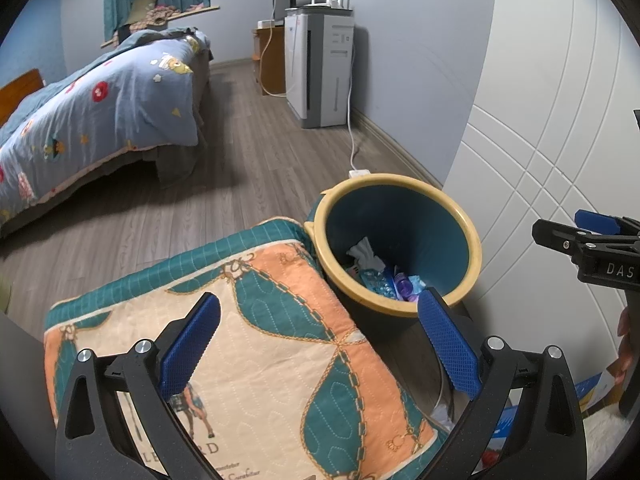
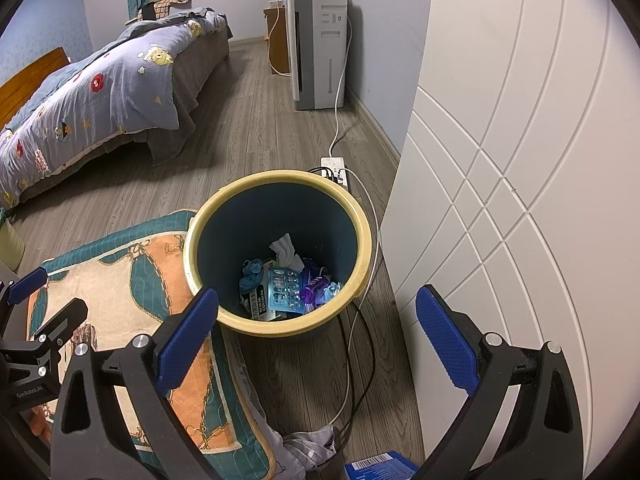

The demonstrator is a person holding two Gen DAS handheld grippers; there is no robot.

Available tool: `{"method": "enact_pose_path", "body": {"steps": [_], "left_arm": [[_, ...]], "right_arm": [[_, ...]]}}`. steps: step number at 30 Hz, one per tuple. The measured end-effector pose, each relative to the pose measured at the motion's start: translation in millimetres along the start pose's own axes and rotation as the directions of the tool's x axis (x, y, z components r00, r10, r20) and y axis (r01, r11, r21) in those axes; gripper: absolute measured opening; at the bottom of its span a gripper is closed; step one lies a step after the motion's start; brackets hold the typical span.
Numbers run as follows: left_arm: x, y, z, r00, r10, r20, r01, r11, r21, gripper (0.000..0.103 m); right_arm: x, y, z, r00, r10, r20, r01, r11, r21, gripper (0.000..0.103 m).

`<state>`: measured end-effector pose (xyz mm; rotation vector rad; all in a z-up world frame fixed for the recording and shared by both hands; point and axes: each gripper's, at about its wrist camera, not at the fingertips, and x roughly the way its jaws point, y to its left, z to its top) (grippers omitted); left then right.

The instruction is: Collect trash

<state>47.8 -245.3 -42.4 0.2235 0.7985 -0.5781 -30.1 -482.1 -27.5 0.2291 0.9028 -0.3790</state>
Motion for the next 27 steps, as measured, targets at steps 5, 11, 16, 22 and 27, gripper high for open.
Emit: {"method": "enact_pose_path", "body": {"steps": [5, 11, 16, 22, 27], "left_arm": [[-0.1, 0.1, 0.2, 1.0, -0.001, -0.001, 0.001, 1.0, 0.0, 0.098], [-0.3, 0.5, 0.2, 1.0, 0.0, -0.001, 0.0, 1.0, 0.0, 0.098], [0.0, -2.5, -0.5, 1.0, -0.008, -0.006, 0.009, 0.999, 0.035, 0.098], [-5.8, -1.7, -0.3, 0.999, -0.008, -0.035, 0.01, 0.999, 0.044, 0.098], [-24.2, 11.8, 0.5, 1.0, 0.003, -0.025, -0.003, 1.0, 0.005, 0.098]], "right_arm": [[0.0, 0.2, 0.2, 1.0, 0.0, 0.001, 0.0, 1.0, -0.001, 0.097], [0.2, -0.1, 0.0, 1.0, 0.0, -0.001, 0.0, 1.0, -0.001, 0.097], [1.7, 0.8, 0.2, 1.0, 0.002, -0.007, -0.002, 1.0, -0.004, 0.097], [-8.2, 4.2, 1.9, 1.0, -0.009, 0.007, 0.009, 1.0, -0.007, 0.097], [-21.5, 11.4, 4.0, 0.999, -0.029, 0.021, 0.029, 1.0, -0.005, 0.097]]}}
